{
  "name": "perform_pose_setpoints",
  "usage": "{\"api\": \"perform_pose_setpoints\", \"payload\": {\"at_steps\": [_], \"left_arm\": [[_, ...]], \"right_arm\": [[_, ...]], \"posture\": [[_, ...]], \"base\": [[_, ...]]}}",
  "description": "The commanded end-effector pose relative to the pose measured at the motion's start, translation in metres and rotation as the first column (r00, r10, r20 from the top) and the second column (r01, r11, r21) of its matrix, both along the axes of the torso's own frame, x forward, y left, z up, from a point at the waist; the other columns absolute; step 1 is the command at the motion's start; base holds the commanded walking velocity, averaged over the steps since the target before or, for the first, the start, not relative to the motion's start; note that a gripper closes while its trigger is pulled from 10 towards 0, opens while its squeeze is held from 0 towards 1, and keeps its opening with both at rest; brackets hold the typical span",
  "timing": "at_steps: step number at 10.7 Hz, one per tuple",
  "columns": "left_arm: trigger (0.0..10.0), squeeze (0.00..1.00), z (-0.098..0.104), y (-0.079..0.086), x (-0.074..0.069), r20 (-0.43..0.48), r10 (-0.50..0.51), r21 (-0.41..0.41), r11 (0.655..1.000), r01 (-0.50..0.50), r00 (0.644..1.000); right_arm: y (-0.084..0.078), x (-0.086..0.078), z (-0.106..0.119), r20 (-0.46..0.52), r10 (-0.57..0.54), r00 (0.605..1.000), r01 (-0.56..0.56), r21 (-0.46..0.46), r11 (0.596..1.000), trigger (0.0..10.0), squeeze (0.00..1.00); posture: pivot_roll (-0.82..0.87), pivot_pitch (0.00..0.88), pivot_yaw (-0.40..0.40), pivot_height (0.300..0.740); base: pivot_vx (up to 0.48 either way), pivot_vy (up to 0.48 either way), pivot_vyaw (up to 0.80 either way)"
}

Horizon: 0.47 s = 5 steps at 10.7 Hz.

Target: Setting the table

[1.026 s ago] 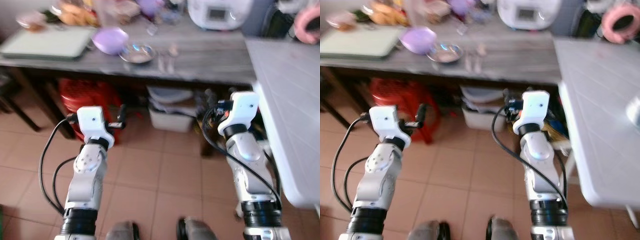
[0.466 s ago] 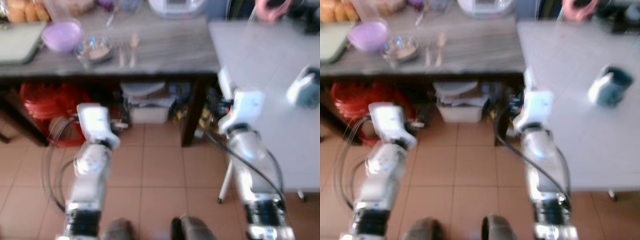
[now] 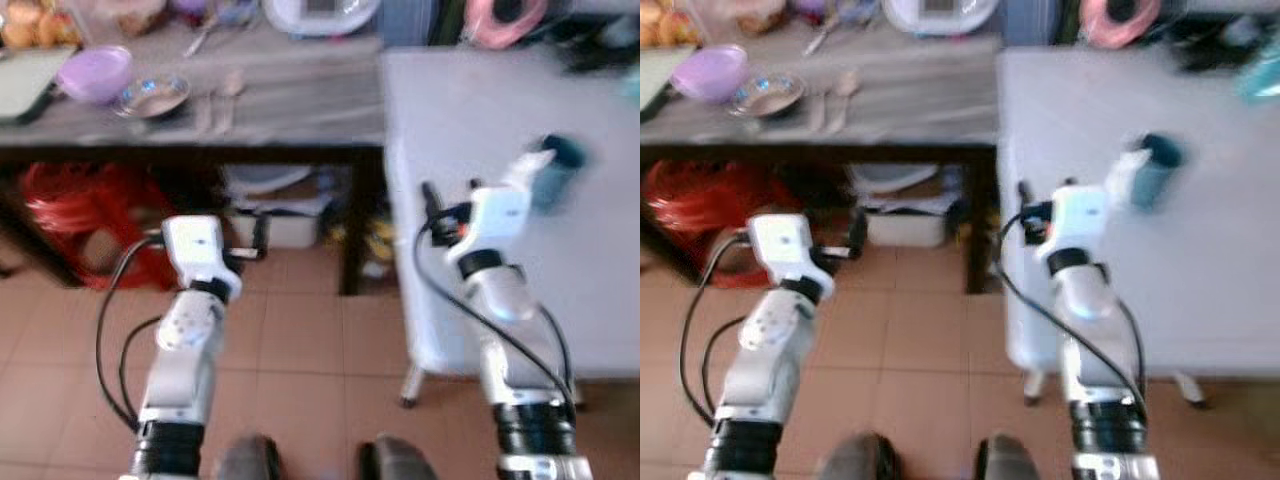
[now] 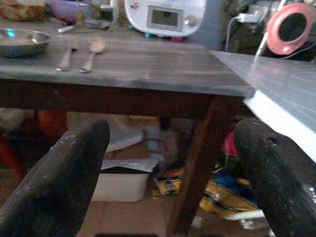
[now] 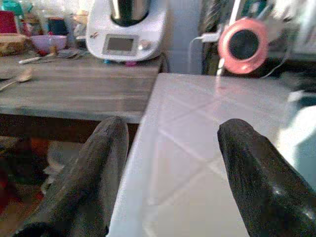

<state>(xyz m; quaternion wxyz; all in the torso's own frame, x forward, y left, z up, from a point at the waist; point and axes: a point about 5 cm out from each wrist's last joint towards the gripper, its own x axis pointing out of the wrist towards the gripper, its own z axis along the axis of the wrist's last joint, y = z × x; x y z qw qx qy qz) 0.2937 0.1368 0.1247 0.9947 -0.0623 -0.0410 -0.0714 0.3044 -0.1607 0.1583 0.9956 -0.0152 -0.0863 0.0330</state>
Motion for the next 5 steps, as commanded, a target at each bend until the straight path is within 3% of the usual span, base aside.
{"api": "perform_pose_setpoints", "payload": {"at_steps": [1,2,4,5], "left_arm": [[10.0,0.00,-0.0029,0.0081,-0.0023,-0.013,0.024,0.011,1.000,-0.024,1.000],[10.0,0.00,-0.0031,0.0078,-0.0026,-0.014,0.022,0.011,1.000,-0.021,1.000],[10.0,0.00,-0.0032,0.0081,-0.0032,-0.016,0.017,0.020,1.000,-0.017,1.000],[10.0,0.00,-0.0037,0.0091,-0.0040,-0.020,0.018,0.024,1.000,-0.018,1.000]], "right_arm": [[0.0080,-0.0002,0.0018,0.005,0.029,1.000,-0.029,0.006,1.000,10.0,0.00],[0.0087,-0.0006,0.0022,0.009,0.034,0.999,-0.034,0.010,0.999,10.0,1.00],[0.0085,-0.0016,0.0019,0.012,0.030,0.999,-0.030,0.015,0.999,10.0,1.00],[0.0076,-0.0022,0.0006,0.007,0.023,1.000,-0.023,0.008,1.000,10.0,0.53]], "posture": [[-0.06,0.125,0.035,0.740],[-0.06,0.127,0.038,0.740],[-0.05,0.131,0.038,0.740],[-0.05,0.139,0.042,0.740]], "base": [[0.000,-0.375,0.00],[0.000,-0.379,0.00],[0.000,-0.439,0.00],[0.000,-0.390,0.00]]}}
